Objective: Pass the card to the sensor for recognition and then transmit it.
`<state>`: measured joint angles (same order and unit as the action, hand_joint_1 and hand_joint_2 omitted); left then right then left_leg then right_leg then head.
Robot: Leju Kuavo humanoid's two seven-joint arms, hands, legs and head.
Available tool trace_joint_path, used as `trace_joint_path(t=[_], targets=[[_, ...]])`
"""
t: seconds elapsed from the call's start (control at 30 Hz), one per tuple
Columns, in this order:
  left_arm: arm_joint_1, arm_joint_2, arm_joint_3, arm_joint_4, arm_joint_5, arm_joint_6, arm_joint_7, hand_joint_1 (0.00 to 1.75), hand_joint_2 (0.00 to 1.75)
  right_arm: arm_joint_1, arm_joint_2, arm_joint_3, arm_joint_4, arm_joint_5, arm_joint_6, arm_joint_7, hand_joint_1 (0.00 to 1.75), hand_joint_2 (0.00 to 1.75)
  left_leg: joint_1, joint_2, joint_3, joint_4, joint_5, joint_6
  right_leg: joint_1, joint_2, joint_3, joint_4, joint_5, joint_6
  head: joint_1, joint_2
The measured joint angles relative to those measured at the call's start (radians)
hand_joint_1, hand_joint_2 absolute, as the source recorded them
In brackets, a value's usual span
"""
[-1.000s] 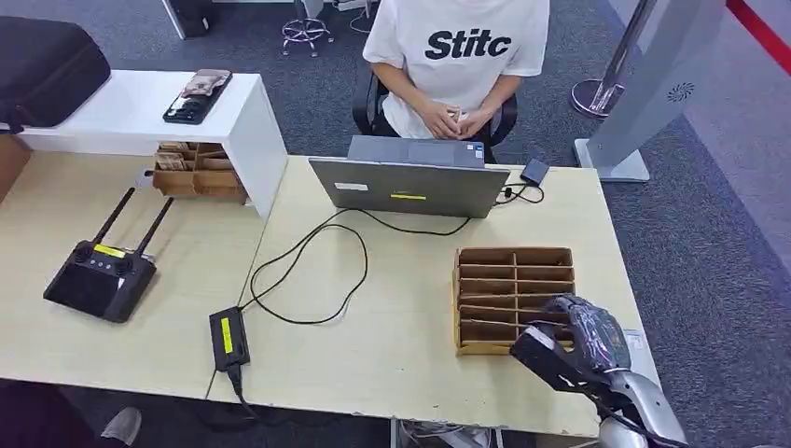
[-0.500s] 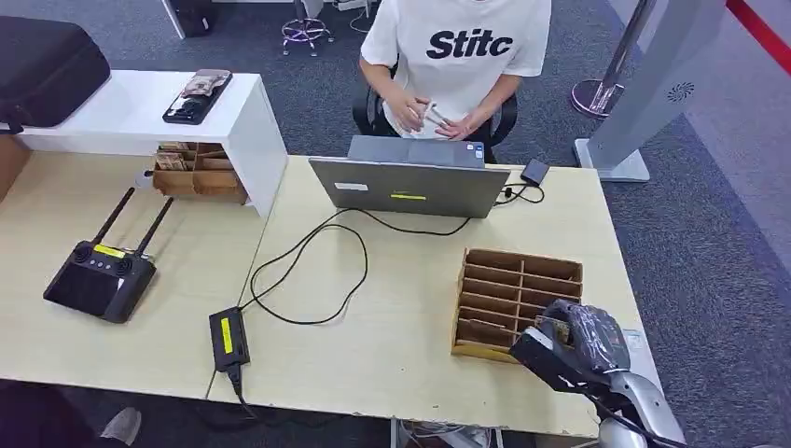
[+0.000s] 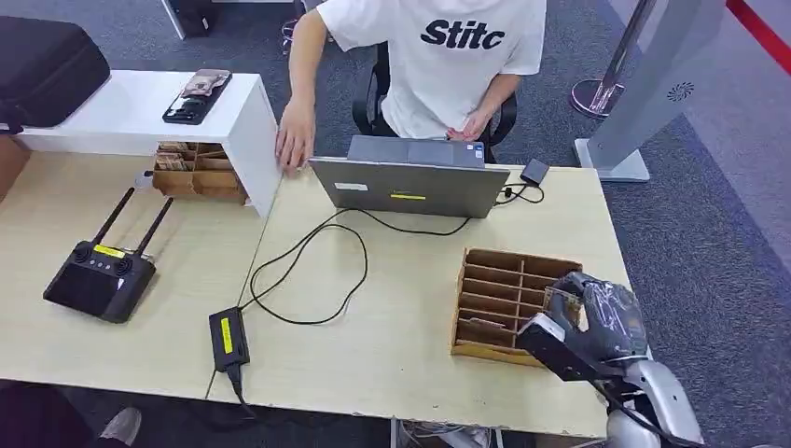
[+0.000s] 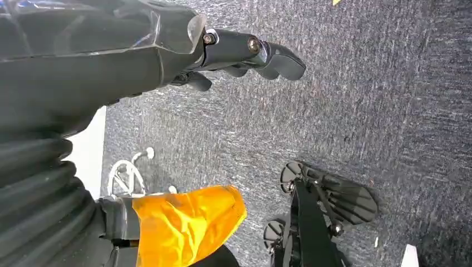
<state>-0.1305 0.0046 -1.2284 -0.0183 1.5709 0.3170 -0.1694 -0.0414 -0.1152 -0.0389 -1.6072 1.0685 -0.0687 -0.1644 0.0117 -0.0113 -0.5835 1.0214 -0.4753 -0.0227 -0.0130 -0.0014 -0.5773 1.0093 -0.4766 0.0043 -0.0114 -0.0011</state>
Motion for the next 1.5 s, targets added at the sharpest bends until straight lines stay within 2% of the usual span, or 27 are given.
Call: trace_joint_path(t=[0.33, 0.4, 0.43, 0.47, 0.6, 0.9, 1.07, 1.23, 1.3, 1.37, 1.4, 1.43, 1.47, 1.5], targets=[[0.000, 0.000, -0.010, 0.000, 0.000, -0.007, 0.000, 0.00, 1.75, -0.081, 0.010, 0.007, -0.063, 0.012, 0.003, -0.001, 1.69, 1.75, 0.000, 0.000, -0.001, 0.000, 0.001, 0.000, 0.000, 0.000, 0.000, 0.001, 0.000, 0.000, 0.000, 0.000], [-0.001, 0.000, -0.018, 0.000, 0.000, -0.013, 0.000, 0.00, 1.75, -0.122, 0.010, 0.016, -0.055, 0.012, 0.013, -0.004, 1.75, 1.75, 0.000, 0.002, 0.000, 0.000, 0.001, 0.000, 0.000, 0.001, 0.000, 0.001, 0.001, 0.000, 0.000, 0.000], [-0.003, 0.001, -0.023, 0.000, 0.000, -0.015, -0.001, 0.00, 1.75, -0.154, 0.010, 0.018, -0.043, 0.011, 0.025, -0.004, 1.69, 1.75, 0.000, 0.002, 0.000, 0.000, 0.001, 0.000, 0.000, 0.002, 0.000, 0.001, 0.001, 0.000, 0.000, 0.000], [-0.005, 0.001, -0.026, 0.000, 0.000, -0.016, -0.001, 0.00, 1.75, -0.181, 0.009, 0.021, -0.030, 0.009, 0.035, -0.004, 1.73, 1.75, 0.000, 0.002, 0.000, 0.000, 0.001, 0.000, 0.000, 0.002, 0.000, 0.001, 0.001, 0.000, 0.000, 0.000], [-0.009, 0.002, -0.051, 0.000, 0.000, -0.027, -0.002, 0.00, 1.75, -0.330, -0.002, 0.042, 0.087, -0.022, 0.094, 0.002, 1.75, 1.75, 0.000, 0.003, 0.000, 0.000, 0.002, -0.001, 0.000, 0.003, 0.000, 0.001, 0.003, -0.001, 0.000, 0.000], [-0.015, 0.011, -0.109, 0.000, 0.000, -0.042, -0.001, 0.00, 1.75, -0.658, -0.016, 0.105, 0.445, 0.025, 0.105, 0.068, 1.75, 1.75, 0.000, 0.002, 0.000, 0.000, 0.004, -0.001, 0.000, 0.001, -0.001, 0.002, 0.004, -0.001, 0.000, 0.000], [-0.016, 0.013, -0.129, 0.000, 0.000, -0.045, -0.003, 0.00, 1.75, -0.773, -0.011, 0.124, 0.599, 0.050, 0.106, 0.100, 1.75, 1.75, 0.000, 0.001, 0.000, 0.000, 0.004, -0.001, 0.000, 0.001, -0.001, 0.002, 0.004, -0.001, 0.000, 0.000], [-0.016, 0.015, -0.143, 0.000, 0.000, -0.046, -0.003, 0.00, 1.75, -0.829, 0.000, 0.128, 0.691, 0.058, 0.099, 0.108, 1.71, 1.75, 0.000, 0.001, 0.000, 0.000, 0.004, -0.001, 0.000, 0.001, -0.001, 0.002, 0.004, -0.001, 0.000, 0.000], [-0.016, 0.016, -0.143, -0.001, 0.000, -0.045, -0.001, 0.00, 1.75, -0.838, 0.005, 0.128, 0.715, 0.064, 0.089, 0.107, 1.75, 1.75, 0.000, 0.001, 0.000, 0.000, 0.004, -0.001, 0.000, 0.001, -0.001, 0.002, 0.004, -0.001, 0.000, 0.000], [-0.017, 0.016, -0.143, -0.002, 0.000, -0.044, -0.001, 0.00, 1.75, -0.845, 0.011, 0.128, 0.732, 0.065, 0.087, 0.103, 1.62, 1.75, 0.000, 0.002, 0.000, 0.000, 0.004, -0.001, 0.000, 0.001, -0.002, 0.002, 0.004, -0.001, 0.000, 0.000], [-0.017, 0.016, -0.143, -0.002, 0.000, -0.043, 0.000, 0.00, 1.75, -0.845, 0.012, 0.128, 0.735, 0.065, 0.087, 0.100, 1.43, 1.75, 0.000, 0.001, 0.000, 0.000, 0.004, -0.001, 0.000, 0.001, -0.002, 0.002, 0.004, -0.001, 0.000, 0.000], [-0.016, 0.016, -0.143, -0.002, 0.000, -0.042, 0.002, 0.00, 1.75, -0.846, 0.015, 0.128, 0.737, 0.066, 0.087, 0.098, 0.82, 1.75, 0.000, 0.001, 0.000, 0.000, 0.004, -0.001, 0.000, 0.001, -0.002, 0.002, 0.004, -0.001, 0.000, 0.000], [-0.016, 0.016, -0.143, -0.002, 0.000, -0.042, 0.002, 0.00, 1.75, -0.847, 0.017, 0.128, 0.741, 0.070, 0.087, 0.098, 0.00, 1.75, 0.000, 0.001, 0.000, 0.000, 0.004, -0.001, 0.000, 0.001, -0.002, 0.002, 0.004, -0.001, 0.000, 0.000], [-0.016, 0.016, -0.143, -0.002, 0.000, -0.042, 0.002, 0.00, 1.75, -0.847, 0.019, 0.128, 0.742, 0.074, 0.087, 0.095, 0.00, 1.75, 0.000, 0.001, 0.000, 0.000, 0.004, -0.001, 0.000, 0.001, -0.002, 0.002, 0.004, -0.001, 0.000, 0.000]])
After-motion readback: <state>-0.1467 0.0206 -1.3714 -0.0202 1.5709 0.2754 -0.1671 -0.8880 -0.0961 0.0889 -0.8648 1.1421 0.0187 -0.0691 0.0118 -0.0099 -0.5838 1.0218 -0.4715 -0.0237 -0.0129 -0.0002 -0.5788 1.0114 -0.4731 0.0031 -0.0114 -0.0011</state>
